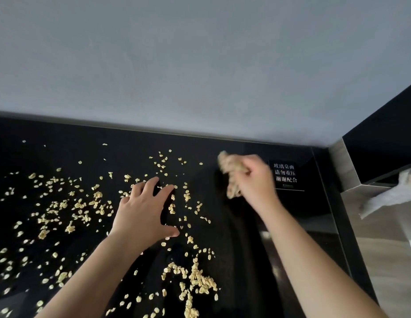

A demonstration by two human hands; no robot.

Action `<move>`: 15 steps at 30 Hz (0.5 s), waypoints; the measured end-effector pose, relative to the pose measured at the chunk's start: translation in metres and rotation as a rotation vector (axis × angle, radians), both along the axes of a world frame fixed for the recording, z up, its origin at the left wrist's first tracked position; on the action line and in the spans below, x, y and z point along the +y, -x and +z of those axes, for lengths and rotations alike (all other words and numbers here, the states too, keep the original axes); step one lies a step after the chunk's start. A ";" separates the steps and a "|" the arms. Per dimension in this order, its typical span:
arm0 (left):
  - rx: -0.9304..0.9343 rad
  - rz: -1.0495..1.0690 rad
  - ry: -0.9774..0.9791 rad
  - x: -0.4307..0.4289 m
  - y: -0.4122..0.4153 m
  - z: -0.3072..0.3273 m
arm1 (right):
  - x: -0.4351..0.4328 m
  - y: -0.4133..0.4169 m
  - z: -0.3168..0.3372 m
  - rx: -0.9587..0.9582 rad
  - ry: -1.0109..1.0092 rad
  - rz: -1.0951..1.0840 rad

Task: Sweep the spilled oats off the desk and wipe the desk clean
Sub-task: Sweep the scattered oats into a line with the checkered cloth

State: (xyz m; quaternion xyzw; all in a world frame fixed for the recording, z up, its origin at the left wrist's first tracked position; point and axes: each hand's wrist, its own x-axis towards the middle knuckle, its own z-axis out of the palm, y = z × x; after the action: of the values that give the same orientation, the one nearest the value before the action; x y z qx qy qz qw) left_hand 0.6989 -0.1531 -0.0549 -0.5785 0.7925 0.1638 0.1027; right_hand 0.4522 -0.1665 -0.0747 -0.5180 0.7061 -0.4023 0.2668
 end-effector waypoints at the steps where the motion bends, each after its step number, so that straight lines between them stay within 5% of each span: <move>1: -0.006 -0.006 -0.002 0.001 0.001 0.000 | -0.009 0.019 -0.003 0.053 0.018 -0.134; 4: -0.015 -0.013 0.011 0.002 0.001 -0.001 | -0.035 0.055 -0.013 0.252 -0.076 -0.306; 7: -0.022 -0.029 0.031 0.000 -0.002 -0.001 | -0.055 0.045 -0.020 0.306 -0.112 -0.259; 15: -0.022 -0.023 0.012 -0.002 -0.003 0.002 | -0.024 -0.072 -0.013 0.316 0.016 0.367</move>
State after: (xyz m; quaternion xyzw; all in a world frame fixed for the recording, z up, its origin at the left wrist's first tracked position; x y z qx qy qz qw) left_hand 0.7015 -0.1547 -0.0529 -0.5716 0.7989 0.1516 0.1100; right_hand 0.5238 -0.1901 -0.0874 -0.6962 0.6299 -0.2666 0.2177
